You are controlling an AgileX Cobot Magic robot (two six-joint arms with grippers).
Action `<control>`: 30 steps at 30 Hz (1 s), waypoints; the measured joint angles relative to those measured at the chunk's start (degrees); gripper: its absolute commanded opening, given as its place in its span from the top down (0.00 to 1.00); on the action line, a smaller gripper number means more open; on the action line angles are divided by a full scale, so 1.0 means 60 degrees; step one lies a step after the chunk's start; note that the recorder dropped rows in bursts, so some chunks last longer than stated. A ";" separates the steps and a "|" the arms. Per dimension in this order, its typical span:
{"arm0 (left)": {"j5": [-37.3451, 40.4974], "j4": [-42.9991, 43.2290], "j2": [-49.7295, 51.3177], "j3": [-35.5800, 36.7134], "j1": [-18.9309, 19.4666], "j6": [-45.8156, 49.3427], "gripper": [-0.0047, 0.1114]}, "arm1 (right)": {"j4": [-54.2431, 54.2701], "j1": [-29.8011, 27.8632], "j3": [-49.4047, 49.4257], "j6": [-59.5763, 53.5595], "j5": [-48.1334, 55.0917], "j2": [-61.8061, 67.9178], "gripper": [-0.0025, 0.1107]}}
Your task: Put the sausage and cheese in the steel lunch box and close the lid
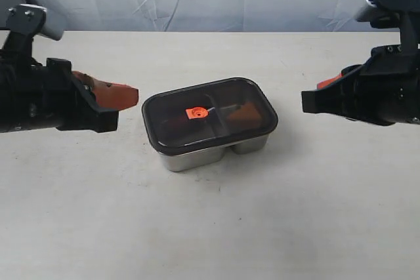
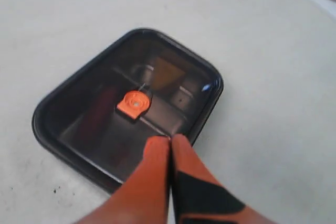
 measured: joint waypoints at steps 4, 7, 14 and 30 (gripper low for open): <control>0.0000 -0.0791 -0.0604 0.0371 0.0000 0.1100 0.96 | 0.0043 0.0000 0.0214 0.0000 0.0103 -0.0095 0.99; 0.0000 -0.0922 -0.0728 0.0393 0.0000 0.1261 0.96 | 0.0055 0.0000 0.0247 0.0000 0.0197 -0.0095 0.99; 0.0000 -0.0925 -0.0750 0.0393 0.0000 0.1314 0.96 | 0.0055 0.0000 0.0247 0.0000 0.0220 -0.0095 0.99; -0.0021 -0.0925 -0.0750 0.0393 0.0000 0.1334 0.96 | -0.1433 -0.4096 0.0247 0.0000 0.0556 -0.4167 0.99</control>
